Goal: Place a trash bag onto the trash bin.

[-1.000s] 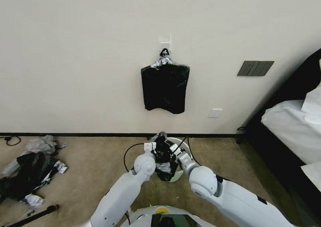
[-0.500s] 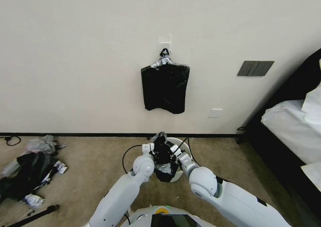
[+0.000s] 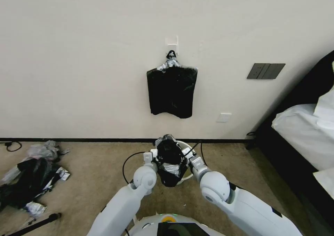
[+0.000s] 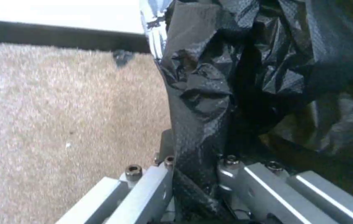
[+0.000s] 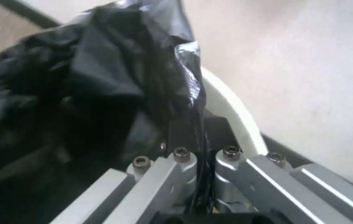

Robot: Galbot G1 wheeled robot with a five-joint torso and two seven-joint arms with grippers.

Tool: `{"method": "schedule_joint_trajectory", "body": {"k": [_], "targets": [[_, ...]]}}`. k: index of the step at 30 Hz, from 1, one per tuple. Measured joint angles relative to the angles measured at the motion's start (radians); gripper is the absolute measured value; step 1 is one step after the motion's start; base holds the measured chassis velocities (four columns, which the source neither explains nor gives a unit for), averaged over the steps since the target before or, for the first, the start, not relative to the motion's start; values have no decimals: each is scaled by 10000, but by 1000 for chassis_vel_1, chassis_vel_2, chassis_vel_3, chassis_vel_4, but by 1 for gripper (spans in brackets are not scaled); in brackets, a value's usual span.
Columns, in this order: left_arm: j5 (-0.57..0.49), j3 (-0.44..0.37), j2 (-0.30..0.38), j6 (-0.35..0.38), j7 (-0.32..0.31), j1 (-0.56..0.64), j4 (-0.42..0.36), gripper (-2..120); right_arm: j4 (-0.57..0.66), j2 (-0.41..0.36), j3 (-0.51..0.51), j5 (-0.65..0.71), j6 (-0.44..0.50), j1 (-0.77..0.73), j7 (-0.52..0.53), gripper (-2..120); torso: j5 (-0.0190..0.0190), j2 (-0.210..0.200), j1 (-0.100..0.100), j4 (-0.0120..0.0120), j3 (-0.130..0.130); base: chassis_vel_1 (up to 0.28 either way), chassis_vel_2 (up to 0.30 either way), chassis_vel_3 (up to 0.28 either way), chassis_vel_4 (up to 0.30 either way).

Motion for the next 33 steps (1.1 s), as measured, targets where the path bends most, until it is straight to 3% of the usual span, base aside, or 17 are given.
{"method": "schedule_joint_trajectory", "body": {"k": [18, 28, 33], "targets": [[1529, -486, 905, -729, 1696, 966, -1136, 1, -602, -374, 501, 755, 492, 1130, 258, 0, 0, 0, 0, 0, 0, 0, 0, 0, 0], [1897, -913, 1175, -1302, 2659, 1395, -1588, 1, -779, -1409, 1150, 3168, 50, 1375, 421, 0, 1, 0, 0, 0, 0, 0, 0, 0, 0], [1930, -1105, 1184, -1582, 2849, 1470, -1609, 1, -745, -1906, 1632, 4231, -185, 1172, 260, 0, 1, 0, 1, 0, 0, 0, 0, 0, 0]]}}
